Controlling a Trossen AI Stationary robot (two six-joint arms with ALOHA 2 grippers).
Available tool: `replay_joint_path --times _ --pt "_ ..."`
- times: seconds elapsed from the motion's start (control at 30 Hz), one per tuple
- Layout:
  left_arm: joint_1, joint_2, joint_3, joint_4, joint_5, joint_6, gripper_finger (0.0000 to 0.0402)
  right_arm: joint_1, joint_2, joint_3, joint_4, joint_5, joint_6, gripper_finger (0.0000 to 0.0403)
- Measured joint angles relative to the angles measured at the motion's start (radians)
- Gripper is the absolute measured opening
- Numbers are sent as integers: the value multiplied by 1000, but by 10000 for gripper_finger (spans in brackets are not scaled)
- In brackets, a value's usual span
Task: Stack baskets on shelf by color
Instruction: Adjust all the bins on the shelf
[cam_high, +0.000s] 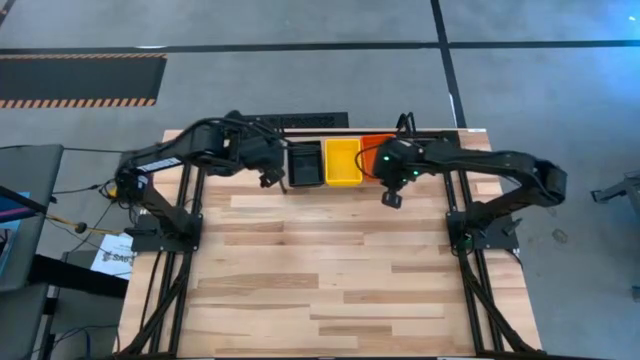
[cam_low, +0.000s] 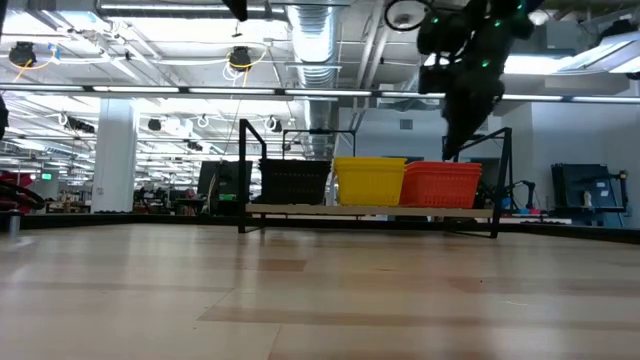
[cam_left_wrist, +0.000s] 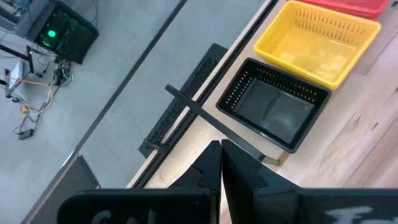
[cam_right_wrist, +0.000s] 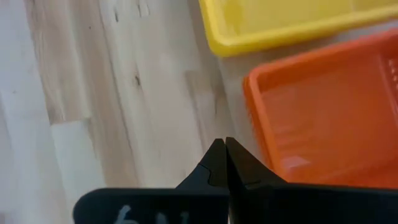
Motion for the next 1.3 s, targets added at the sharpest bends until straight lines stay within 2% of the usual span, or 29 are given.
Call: replay_joint_path --times 0.17,0.37,0.57,0.73,1.03,1.3 --pt "-4 -9 0 0 6 1 0 -10 37 17 48 -4 -31 0" --pt "-4 -8 0 1 13 17 0 -19 19 56 47 -4 -89 0" --pt "-3 -8 0 1 8 17 0 -105 9 76 47 23 -144 0" --pt "-4 -8 0 1 7 17 0 -158 54 64 56 23 -167 0" --pt "-4 -8 0 1 11 18 0 -151 150 50 73 23 -186 0" --pt "-4 -8 0 1 13 19 0 -131 125 53 95 22 -143 1"
